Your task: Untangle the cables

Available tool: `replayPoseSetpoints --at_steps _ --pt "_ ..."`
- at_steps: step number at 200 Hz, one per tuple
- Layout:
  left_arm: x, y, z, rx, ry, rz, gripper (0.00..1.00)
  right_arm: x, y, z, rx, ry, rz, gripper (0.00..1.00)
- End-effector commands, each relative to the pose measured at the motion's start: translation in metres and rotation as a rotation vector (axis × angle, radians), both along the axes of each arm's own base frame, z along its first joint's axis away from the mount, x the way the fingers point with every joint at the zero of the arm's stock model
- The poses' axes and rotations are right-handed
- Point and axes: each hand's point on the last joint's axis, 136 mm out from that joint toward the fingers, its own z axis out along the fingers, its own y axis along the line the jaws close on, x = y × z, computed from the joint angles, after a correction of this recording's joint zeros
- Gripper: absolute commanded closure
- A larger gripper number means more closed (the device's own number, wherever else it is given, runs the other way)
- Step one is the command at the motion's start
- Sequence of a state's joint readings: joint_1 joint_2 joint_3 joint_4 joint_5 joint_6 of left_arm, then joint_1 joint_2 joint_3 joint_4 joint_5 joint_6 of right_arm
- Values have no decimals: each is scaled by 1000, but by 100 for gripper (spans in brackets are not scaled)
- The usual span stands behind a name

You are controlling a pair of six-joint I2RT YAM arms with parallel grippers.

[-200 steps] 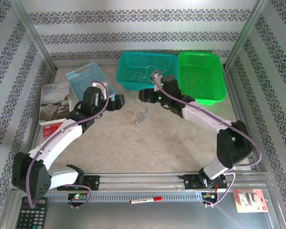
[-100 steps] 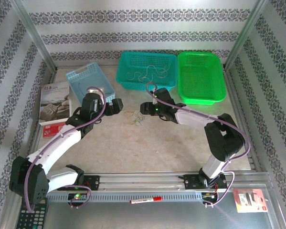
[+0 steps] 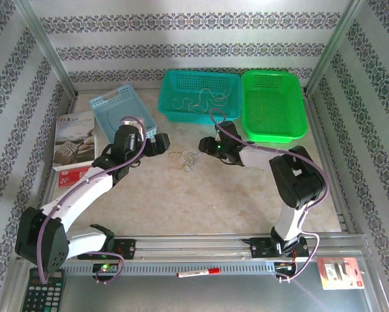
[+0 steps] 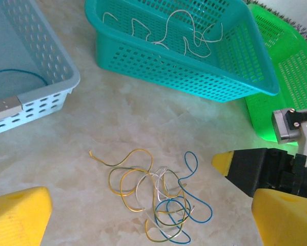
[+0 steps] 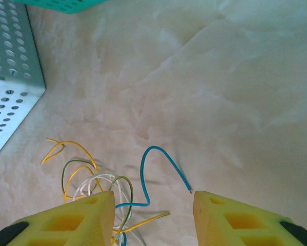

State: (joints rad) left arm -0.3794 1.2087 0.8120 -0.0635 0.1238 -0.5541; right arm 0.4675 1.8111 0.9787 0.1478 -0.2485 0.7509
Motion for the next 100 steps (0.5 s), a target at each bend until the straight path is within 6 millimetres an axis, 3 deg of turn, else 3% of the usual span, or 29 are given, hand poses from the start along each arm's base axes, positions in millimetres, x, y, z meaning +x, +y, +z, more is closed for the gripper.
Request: replayPoseSetpoints --at_steps 1,68,100 --pt "11 -6 20 -44 -53 -4 0 3 14 1 48 -3 14 55" --pt "14 -10 17 -61 -41 -14 0 0 28 -6 54 5 50 59" --pt "14 -11 16 -66 -38 -17 0 3 32 -10 49 5 64 71"
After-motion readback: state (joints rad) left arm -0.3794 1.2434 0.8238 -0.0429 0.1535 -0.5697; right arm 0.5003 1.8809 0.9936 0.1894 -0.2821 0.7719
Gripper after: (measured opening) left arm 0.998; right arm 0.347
